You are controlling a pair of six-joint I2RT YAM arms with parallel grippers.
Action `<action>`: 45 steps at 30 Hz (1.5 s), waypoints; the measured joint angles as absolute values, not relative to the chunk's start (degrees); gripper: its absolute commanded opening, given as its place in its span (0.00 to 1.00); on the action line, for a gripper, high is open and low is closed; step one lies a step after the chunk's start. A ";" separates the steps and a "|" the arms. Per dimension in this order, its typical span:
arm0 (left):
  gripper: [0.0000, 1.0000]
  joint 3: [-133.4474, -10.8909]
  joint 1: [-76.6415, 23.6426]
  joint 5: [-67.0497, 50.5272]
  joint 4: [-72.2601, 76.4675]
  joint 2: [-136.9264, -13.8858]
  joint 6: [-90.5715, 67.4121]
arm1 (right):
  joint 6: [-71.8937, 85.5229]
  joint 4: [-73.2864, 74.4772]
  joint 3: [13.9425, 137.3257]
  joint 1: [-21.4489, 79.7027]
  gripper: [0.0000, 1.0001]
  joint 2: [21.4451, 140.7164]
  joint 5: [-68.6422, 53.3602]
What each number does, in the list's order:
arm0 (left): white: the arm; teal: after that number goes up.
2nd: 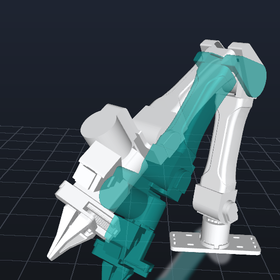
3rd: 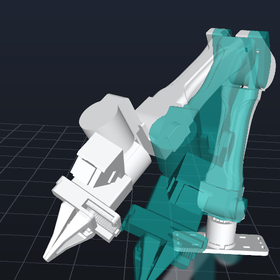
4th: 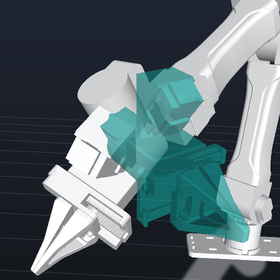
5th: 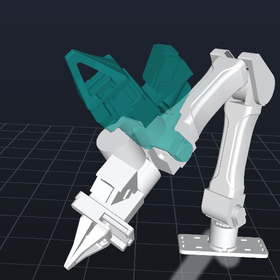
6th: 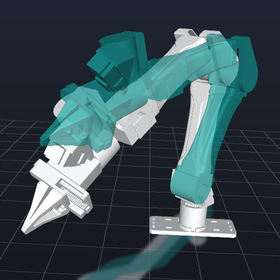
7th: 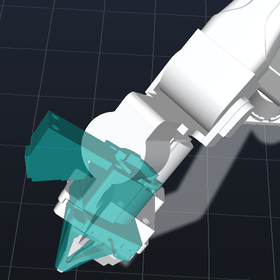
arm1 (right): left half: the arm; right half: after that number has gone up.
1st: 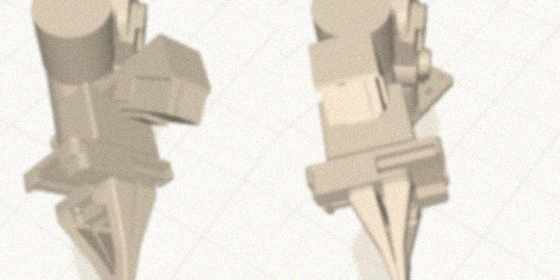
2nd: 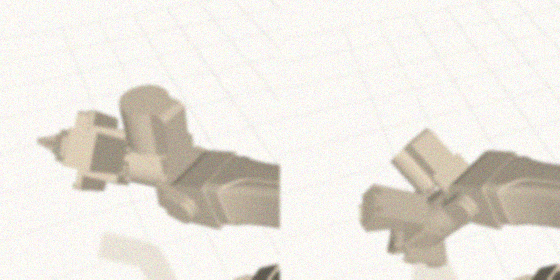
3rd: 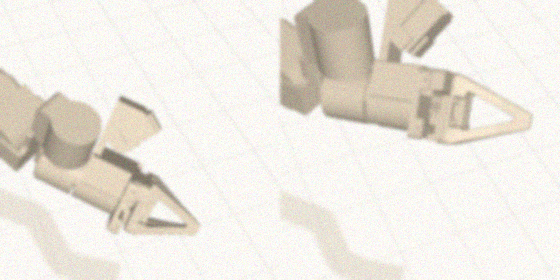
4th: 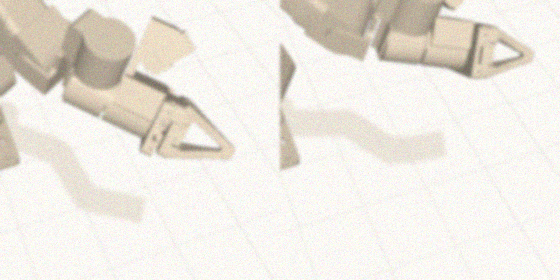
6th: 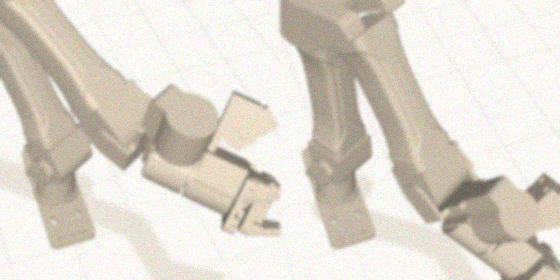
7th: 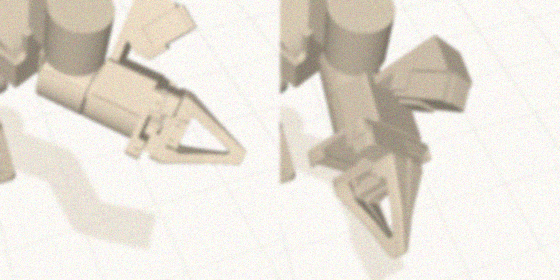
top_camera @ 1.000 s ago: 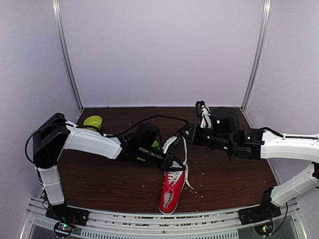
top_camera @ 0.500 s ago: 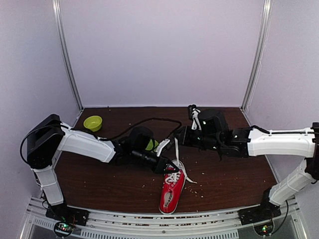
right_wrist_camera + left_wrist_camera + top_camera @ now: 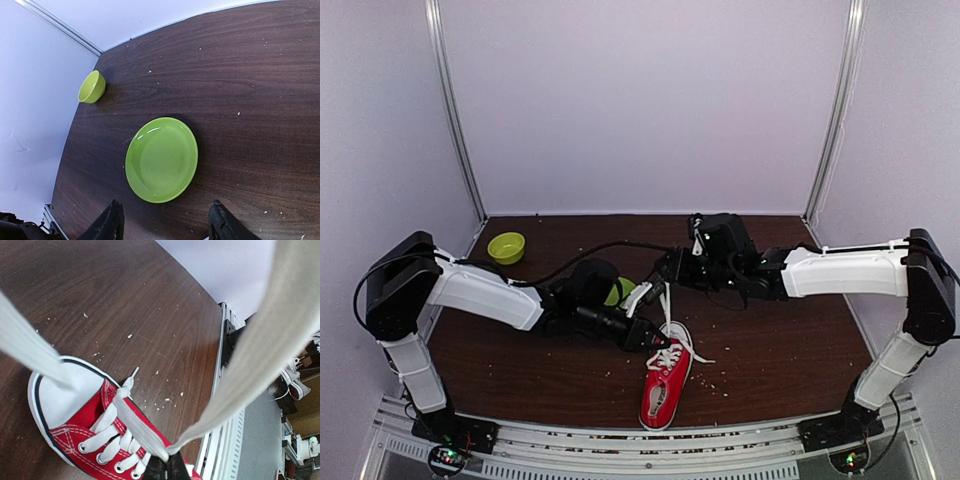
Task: Tie the shoes
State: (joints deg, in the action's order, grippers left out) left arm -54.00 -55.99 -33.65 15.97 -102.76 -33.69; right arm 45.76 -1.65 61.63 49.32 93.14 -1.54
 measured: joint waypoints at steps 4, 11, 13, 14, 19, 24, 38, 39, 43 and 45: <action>0.00 -54.00 -55.99 -33.63 17.15 -102.52 -33.85 | 44.18 -1.26 59.96 47.11 0.62 92.16 -2.79; 0.00 -54.00 -55.99 -33.28 18.11 -101.86 -34.06 | 40.23 -0.89 48.16 43.29 0.75 80.88 -3.64; 0.00 -54.00 -55.99 -33.23 18.13 -101.86 -34.11 | 39.24 -1.63 44.23 43.11 0.75 76.82 -4.16; 0.00 -54.00 -55.99 -33.26 18.22 -101.86 -34.17 | 38.83 -1.85 42.94 43.09 0.74 75.68 -4.51; 0.00 -54.00 -55.99 -33.26 18.48 -101.86 -34.24 | 36.03 -5.89 35.44 42.98 0.60 72.93 -9.06; 0.00 -54.00 -55.99 -33.23 18.52 -101.86 -34.26 | 33.19 -11.35 27.97 43.77 0.50 72.99 -15.11; 0.00 -54.00 -55.99 -33.19 18.52 -101.86 -34.48 | 26.89 -19.77 29.36 46.70 0.38 83.79 -24.36; 0.00 -54.00 -55.99 -33.17 18.52 -101.86 -34.48 | 26.70 -20.14 29.56 46.70 0.36 84.38 -24.77; 0.00 -54.00 -55.99 -33.17 18.46 -101.86 -34.48 | 25.76 -21.76 30.57 46.68 0.21 87.68 -27.55; 0.00 -54.00 -55.99 -33.17 18.46 -101.86 -34.48 | 25.15 -21.98 30.83 46.68 0.15 88.84 -28.51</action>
